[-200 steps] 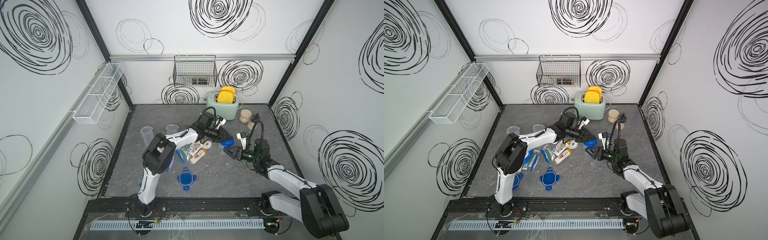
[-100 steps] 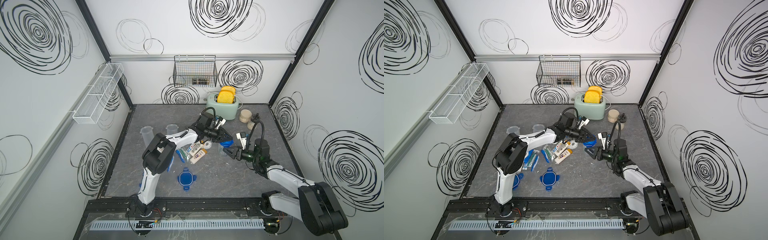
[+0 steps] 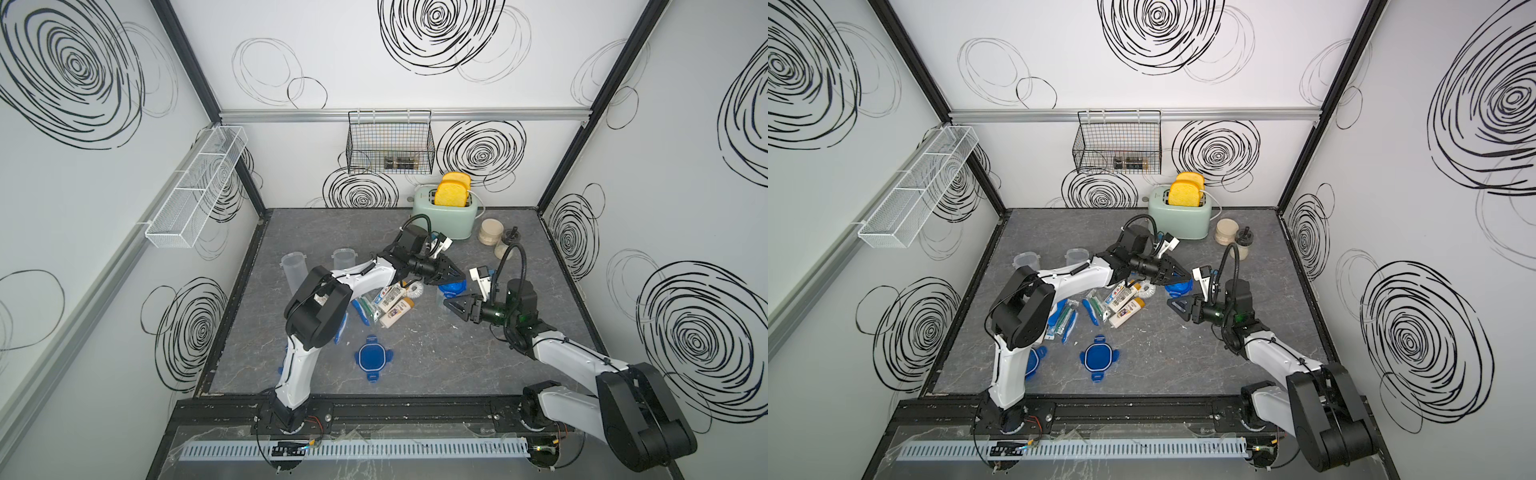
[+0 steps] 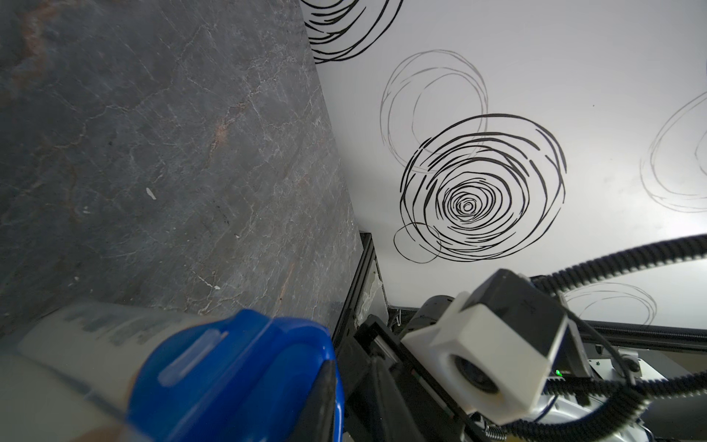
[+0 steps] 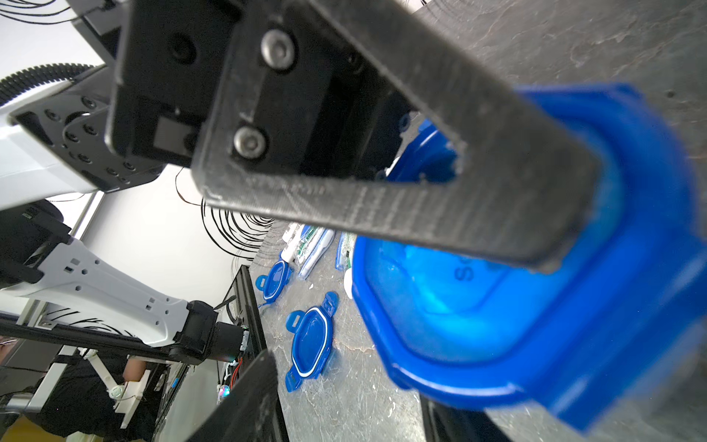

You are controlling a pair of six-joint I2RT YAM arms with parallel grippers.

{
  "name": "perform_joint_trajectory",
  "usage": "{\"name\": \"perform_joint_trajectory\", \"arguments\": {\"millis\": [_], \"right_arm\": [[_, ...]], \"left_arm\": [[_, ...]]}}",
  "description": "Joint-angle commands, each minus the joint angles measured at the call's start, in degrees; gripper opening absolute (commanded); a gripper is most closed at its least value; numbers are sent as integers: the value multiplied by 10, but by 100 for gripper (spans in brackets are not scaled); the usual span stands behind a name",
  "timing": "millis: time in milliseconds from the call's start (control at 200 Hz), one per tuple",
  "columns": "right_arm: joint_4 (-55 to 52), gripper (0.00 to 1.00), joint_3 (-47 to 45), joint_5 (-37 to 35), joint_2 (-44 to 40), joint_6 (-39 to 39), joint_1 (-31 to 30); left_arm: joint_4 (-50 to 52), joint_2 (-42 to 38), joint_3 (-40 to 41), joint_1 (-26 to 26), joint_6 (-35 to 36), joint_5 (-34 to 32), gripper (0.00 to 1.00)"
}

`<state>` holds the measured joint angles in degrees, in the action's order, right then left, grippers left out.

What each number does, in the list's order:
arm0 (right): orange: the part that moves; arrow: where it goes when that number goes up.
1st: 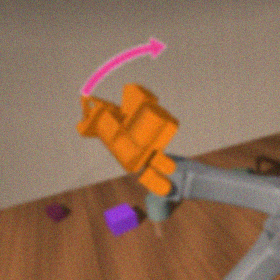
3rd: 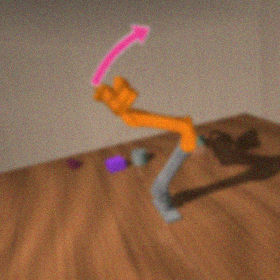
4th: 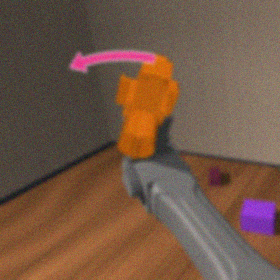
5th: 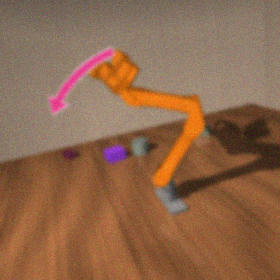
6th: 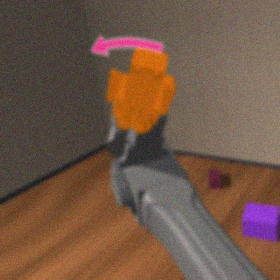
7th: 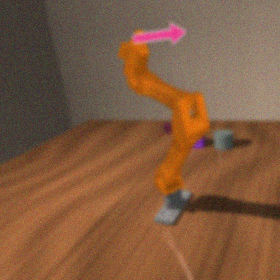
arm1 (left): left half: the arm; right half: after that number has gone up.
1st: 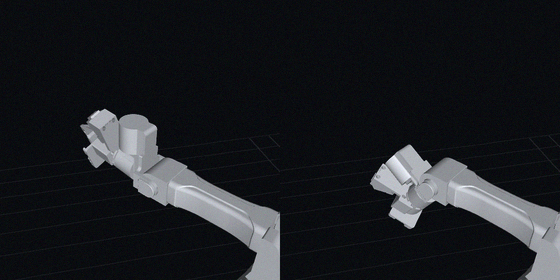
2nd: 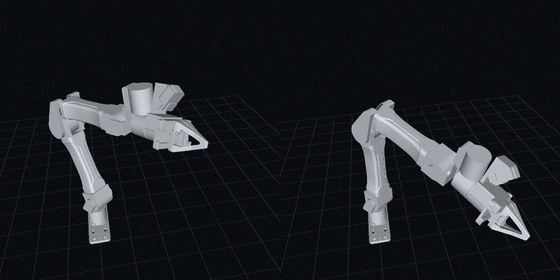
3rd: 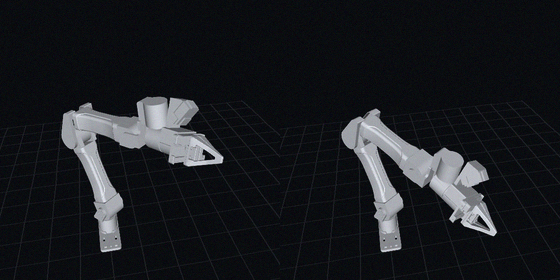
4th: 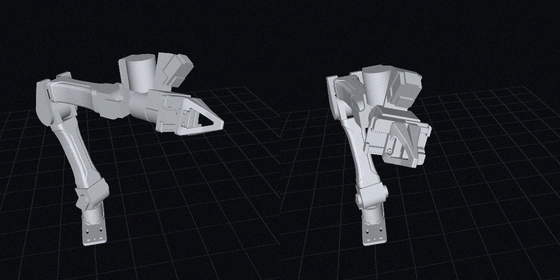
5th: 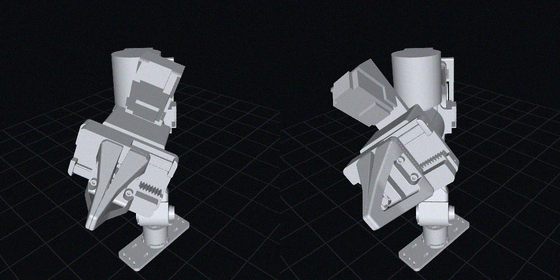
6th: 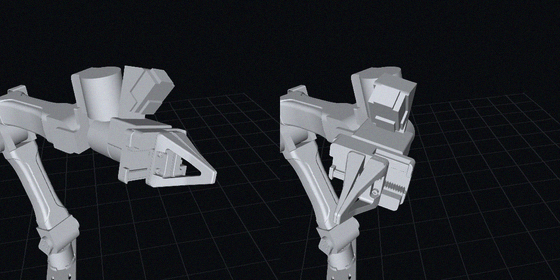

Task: Take out toiletry kits
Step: Unfasten the latch on the container.

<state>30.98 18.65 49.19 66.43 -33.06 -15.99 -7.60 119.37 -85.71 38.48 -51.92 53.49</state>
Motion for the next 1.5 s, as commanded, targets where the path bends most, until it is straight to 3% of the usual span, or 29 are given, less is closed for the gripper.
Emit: {"name": "perform_joint_trajectory", "arguments": {"millis": [0, 976, 1496], "right_arm": [[72, 59, 1, 39, -15, 5, -7], [107, 57, -3, 66, -24, 11, -34], [-89, 67, 50, 27, -127, 30, -33]], "left_arm": [[58, 31, 23, 5, 20, -42, 22], [81, 34, 15, 5, 36, -61, 21], [95, -22, -5, 6, 39, -64, 22]]}}
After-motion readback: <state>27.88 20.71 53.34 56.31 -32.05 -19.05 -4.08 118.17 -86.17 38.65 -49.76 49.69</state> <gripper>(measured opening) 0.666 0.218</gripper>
